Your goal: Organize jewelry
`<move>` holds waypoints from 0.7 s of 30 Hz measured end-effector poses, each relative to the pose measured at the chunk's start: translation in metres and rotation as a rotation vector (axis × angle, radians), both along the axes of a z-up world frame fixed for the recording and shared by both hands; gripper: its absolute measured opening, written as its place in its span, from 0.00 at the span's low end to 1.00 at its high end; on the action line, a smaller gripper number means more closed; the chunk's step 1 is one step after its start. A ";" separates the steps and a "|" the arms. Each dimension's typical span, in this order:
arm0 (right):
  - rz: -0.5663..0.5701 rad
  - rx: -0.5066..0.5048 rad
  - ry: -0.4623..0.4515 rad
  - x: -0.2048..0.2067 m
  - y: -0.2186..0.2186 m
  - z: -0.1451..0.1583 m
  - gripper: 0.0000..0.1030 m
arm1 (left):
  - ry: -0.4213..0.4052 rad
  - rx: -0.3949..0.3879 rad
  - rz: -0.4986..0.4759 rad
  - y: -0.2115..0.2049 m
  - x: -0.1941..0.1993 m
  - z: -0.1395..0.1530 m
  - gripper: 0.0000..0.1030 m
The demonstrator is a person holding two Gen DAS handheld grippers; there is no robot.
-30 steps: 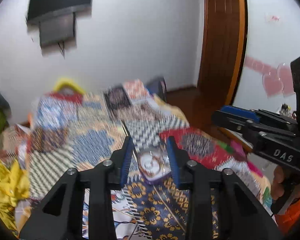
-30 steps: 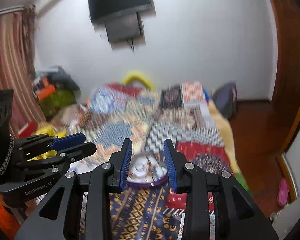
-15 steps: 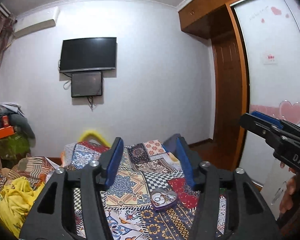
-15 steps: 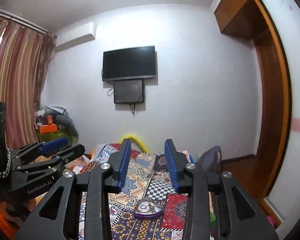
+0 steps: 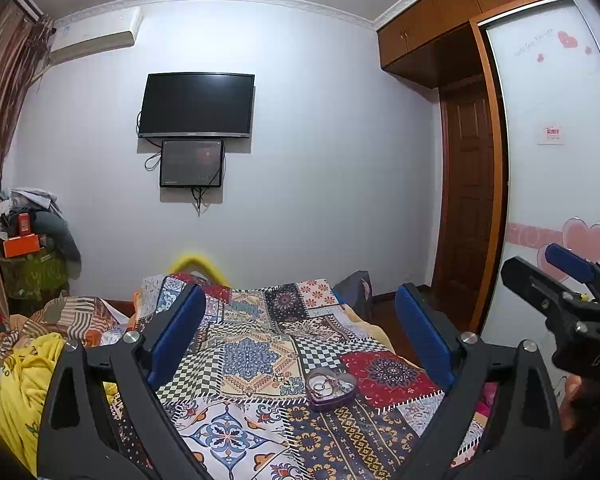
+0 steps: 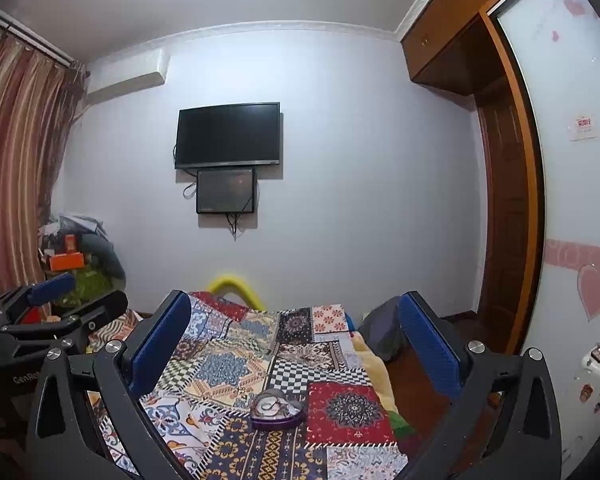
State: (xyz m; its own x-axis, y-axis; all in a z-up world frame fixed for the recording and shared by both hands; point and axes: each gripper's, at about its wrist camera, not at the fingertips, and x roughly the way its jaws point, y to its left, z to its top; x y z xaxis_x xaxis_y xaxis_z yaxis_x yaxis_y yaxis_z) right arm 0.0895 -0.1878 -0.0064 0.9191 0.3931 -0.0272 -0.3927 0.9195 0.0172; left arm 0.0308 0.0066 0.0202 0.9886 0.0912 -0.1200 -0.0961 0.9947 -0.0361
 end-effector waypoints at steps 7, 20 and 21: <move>0.005 -0.019 0.015 -0.003 0.001 -0.004 1.00 | -0.004 -0.008 0.015 0.000 -0.004 -0.001 0.94; 0.012 -0.018 0.030 -0.004 -0.007 -0.007 1.00 | 0.013 -0.010 0.018 0.000 0.000 -0.006 0.96; 0.013 -0.017 0.032 -0.004 -0.008 -0.006 1.00 | 0.013 -0.010 0.018 0.000 0.001 -0.006 0.97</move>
State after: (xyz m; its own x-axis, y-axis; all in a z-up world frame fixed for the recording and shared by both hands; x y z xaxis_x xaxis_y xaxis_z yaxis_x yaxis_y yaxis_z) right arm 0.0856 -0.1962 -0.0123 0.9125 0.4042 -0.0634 -0.4041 0.9146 0.0143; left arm 0.0315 0.0066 0.0140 0.9851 0.1076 -0.1342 -0.1144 0.9924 -0.0445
